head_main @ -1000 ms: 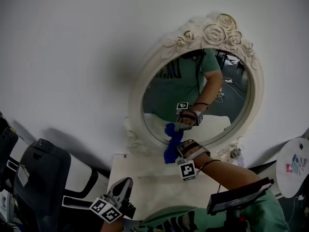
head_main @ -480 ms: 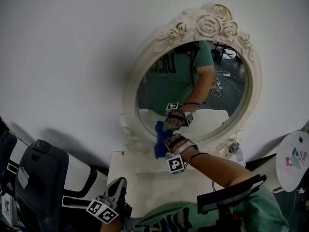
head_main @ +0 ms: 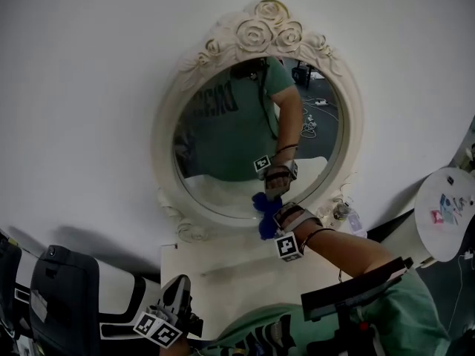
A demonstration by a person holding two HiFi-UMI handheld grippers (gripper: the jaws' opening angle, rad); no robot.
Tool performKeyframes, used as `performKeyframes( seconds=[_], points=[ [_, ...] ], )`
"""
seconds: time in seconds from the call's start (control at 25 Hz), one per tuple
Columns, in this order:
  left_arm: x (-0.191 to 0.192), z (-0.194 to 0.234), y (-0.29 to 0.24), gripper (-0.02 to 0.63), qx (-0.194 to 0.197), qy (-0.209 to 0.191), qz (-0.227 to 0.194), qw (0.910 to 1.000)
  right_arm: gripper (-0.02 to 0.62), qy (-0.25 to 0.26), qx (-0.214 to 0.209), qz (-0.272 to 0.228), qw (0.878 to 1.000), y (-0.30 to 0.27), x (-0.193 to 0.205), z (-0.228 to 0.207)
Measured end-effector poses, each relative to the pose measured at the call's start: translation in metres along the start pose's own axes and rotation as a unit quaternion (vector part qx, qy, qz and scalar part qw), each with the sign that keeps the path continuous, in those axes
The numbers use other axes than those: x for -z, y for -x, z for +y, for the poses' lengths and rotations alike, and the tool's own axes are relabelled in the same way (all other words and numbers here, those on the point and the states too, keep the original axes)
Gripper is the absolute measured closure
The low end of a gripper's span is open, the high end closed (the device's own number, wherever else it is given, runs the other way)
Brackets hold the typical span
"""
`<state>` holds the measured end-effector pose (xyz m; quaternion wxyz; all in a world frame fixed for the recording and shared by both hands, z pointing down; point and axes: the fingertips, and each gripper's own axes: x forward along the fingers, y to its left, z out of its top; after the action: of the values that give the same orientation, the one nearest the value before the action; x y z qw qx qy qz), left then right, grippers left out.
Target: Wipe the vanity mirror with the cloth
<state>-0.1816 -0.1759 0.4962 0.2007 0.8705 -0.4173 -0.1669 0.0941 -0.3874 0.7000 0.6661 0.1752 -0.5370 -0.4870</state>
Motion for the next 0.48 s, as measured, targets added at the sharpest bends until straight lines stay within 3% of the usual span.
performKeyframes(
  seconds=[0.16,0.48],
  points=[
    [-0.005,-0.001,0.0,0.6,0.011,-0.004,-0.005,0.9999,0.511,-0.037,-0.01,0.025,0.999,0.005,0.034,0.008],
    [-0.008,0.003,0.019,0.6,0.025,-0.001,-0.014,0.9996,0.507,-0.091,-0.045,0.058,0.993,0.014,0.043,0.014]
  ],
)
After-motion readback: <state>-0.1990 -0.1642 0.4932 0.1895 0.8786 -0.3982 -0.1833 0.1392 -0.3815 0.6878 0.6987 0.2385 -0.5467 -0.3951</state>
